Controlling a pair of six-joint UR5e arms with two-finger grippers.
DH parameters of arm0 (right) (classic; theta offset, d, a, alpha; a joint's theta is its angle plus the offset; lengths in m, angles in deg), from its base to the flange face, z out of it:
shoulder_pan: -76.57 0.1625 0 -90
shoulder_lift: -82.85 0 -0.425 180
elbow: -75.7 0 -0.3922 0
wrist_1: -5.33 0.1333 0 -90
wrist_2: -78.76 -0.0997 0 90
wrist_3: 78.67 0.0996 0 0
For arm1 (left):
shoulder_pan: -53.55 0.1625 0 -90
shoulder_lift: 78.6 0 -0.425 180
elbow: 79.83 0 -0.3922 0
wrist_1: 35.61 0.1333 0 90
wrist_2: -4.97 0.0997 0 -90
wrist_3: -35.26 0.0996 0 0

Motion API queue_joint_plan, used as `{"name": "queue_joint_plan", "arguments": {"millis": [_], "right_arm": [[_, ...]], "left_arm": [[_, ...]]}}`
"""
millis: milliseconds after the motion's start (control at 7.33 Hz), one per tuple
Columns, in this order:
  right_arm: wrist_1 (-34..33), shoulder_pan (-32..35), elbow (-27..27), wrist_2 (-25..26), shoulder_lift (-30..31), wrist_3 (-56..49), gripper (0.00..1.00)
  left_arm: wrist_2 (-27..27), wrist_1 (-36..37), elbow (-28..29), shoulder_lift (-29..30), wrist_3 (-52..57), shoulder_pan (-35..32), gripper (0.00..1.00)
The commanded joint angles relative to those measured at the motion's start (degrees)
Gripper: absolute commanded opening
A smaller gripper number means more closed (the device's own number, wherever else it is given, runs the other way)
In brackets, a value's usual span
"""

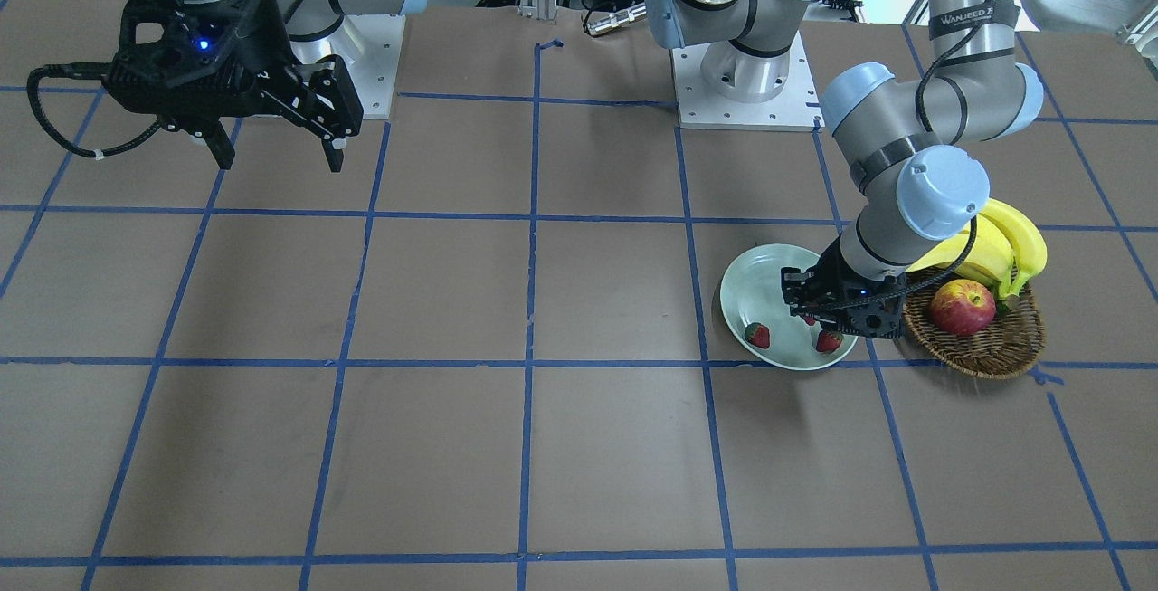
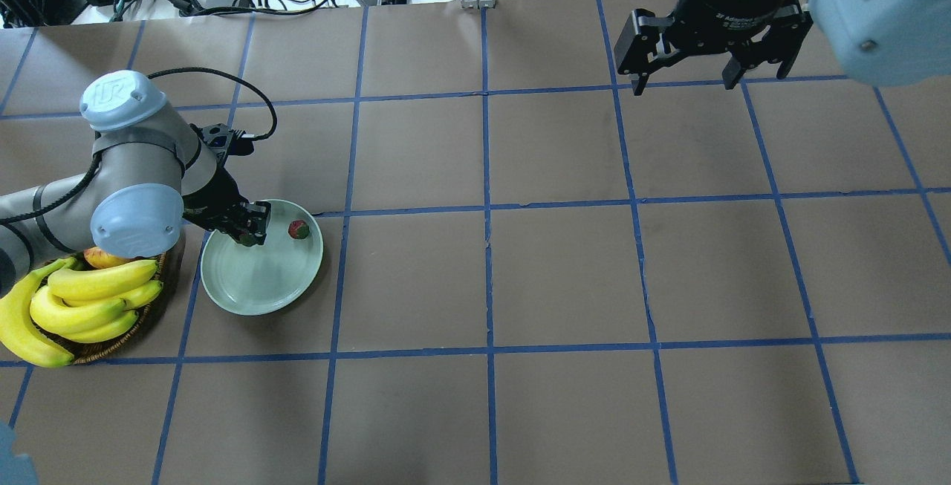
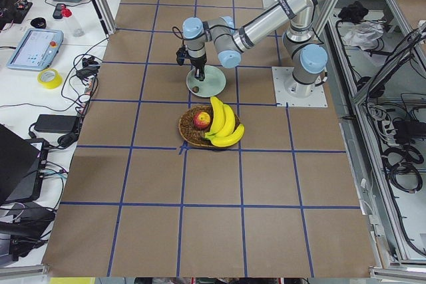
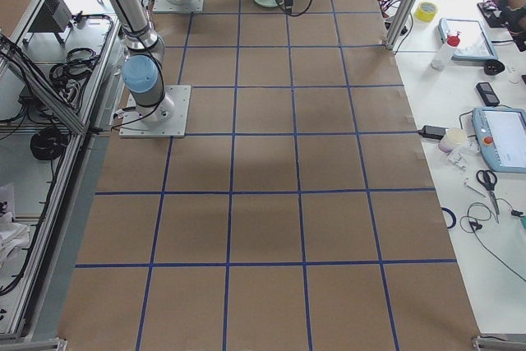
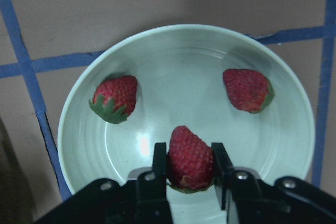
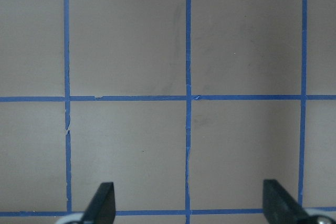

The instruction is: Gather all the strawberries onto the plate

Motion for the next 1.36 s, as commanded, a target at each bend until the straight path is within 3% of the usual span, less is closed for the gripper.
{"name": "queue_joint_plan", "arguments": {"millis": [0, 136, 273, 545, 682, 955, 1091, 1227], "right_arm": [[0.06, 0.0, 0.0, 0.06, 0.03, 0.05, 1.0], [0.33, 0.0, 0.09, 0.06, 0.2, 0.05, 1.0], [0.42, -0.52, 0.01, 0.32, 0.11, -0.04, 1.0], [-0.28, -1.22, -0.34, 1.72, 0.29, -0.04, 1.0], [0.5, -3.58, -0.52, 2.43, 0.29, -0.21, 1.0], [0.68, -5.27, -0.7, 1.56, 0.55, -0.3, 1.0], [0.68, -5.27, -0.09, -1.23, 0.55, -0.56, 1.0], [0.94, -5.18, -0.08, -2.04, 0.55, -0.74, 1.0]], "left_arm": [[-0.07, 1.44, 1.07, -1.49, -6.15, -1.42, 1.0], [0.54, -0.3, 3.95, -2.72, -6.72, -3.52, 1.0], [0.72, -6.67, 8.07, -4.64, -10.03, -6.94, 1.0], [0.89, -26.33, 21.93, -10.0, -15.07, -12.58, 1.0], [0.72, -31.29, 26.7, -11.94, -15.6, -12.86, 1.0], [1.5, -33.89, 29.55, -14.41, -19.44, -14.08, 1.0], [1.16, -33.89, 29.21, -14.77, -20.17, -15.31, 1.0], [-1.02, -33.72, 29.38, -14.42, -20.44, -15.41, 1.0]]}}
